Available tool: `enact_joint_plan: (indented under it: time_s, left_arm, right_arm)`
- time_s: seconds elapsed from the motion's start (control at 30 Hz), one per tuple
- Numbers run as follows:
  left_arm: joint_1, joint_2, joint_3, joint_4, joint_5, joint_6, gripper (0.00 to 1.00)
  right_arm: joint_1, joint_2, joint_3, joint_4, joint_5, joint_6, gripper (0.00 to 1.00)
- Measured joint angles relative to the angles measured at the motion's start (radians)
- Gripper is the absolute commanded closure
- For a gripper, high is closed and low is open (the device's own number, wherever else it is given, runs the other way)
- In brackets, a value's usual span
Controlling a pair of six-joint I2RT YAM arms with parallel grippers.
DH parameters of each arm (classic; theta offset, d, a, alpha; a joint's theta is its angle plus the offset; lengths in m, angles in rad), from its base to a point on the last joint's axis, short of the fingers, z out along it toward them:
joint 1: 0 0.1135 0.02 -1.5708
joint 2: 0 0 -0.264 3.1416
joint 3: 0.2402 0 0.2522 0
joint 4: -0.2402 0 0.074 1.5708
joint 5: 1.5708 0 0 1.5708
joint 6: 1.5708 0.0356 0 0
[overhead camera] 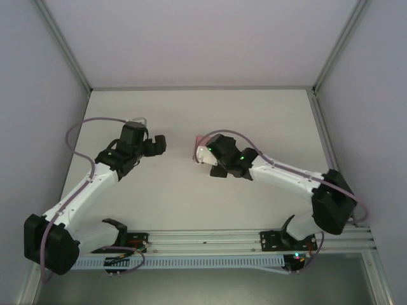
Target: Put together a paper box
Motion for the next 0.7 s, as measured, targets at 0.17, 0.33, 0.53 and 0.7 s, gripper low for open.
enact_joint_plan:
  time_s: [0.17, 0.33, 0.53, 0.7]
  left_arm:
    - [0.011, -0.023, -0.062, 0.108, -0.041, 0.039, 0.00]
    - [0.095, -0.023, -0.188, 0.333, -0.119, 0.127, 0.00]
    - [0.262, -0.023, -0.359, 0.633, -0.169, 0.182, 0.00]
    - [0.341, -0.003, -0.447, 0.863, -0.158, 0.234, 0.00]
  right_arm:
    - [-0.065, -0.230, -0.047, 0.008, 0.015, 0.178, 0.00]
    - [-0.283, -0.468, -0.165, 0.139, 0.068, 0.436, 0.00]
    - [-0.515, -0.585, -0.373, 0.341, 0.148, 0.628, 0.00]
    - [-0.561, -0.448, -0.529, 0.563, 0.193, 0.647, 0.00]
